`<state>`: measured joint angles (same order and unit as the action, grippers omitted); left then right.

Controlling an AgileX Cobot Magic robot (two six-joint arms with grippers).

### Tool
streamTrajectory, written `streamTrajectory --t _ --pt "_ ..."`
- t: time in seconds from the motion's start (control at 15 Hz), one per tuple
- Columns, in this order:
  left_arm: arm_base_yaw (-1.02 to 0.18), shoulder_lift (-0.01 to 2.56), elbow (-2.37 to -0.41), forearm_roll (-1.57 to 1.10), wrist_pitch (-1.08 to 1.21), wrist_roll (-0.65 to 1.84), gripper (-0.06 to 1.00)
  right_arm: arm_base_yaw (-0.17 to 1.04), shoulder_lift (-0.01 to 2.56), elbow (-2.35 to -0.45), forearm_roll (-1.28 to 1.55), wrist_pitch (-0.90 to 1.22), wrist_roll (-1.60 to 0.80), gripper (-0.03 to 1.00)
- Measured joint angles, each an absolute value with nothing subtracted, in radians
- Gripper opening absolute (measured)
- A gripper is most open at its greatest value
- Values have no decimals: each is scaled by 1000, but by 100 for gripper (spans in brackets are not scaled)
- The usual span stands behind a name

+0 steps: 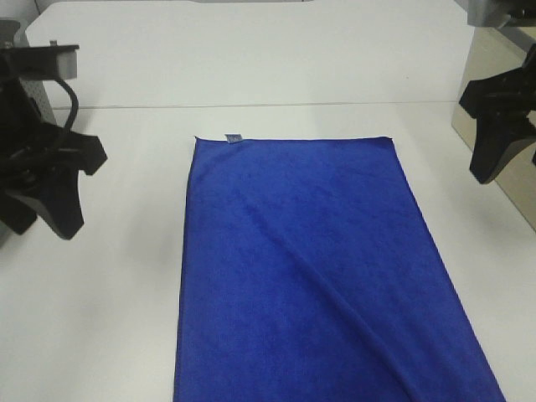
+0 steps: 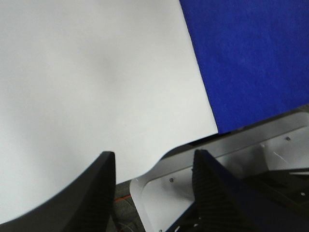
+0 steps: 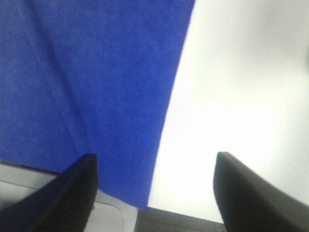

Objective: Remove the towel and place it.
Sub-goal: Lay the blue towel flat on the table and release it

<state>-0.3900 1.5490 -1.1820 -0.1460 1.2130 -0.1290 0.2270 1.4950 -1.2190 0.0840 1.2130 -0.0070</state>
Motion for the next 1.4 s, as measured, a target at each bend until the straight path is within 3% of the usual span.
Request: streamTrajectory --t 0.2,0.73,1.4 --pt "-389 1550 -1268 0 1213 -174 57 220 1523 -1337 30 1215 13 64" --pt "-204 1850 -1605 40 1220 -160 57 152 1884 -1780 55 1215 -14 64" --pt "-123 2319 -2092 -236 1220 0 57 136 2371 -2210 224 1214 -175 64"
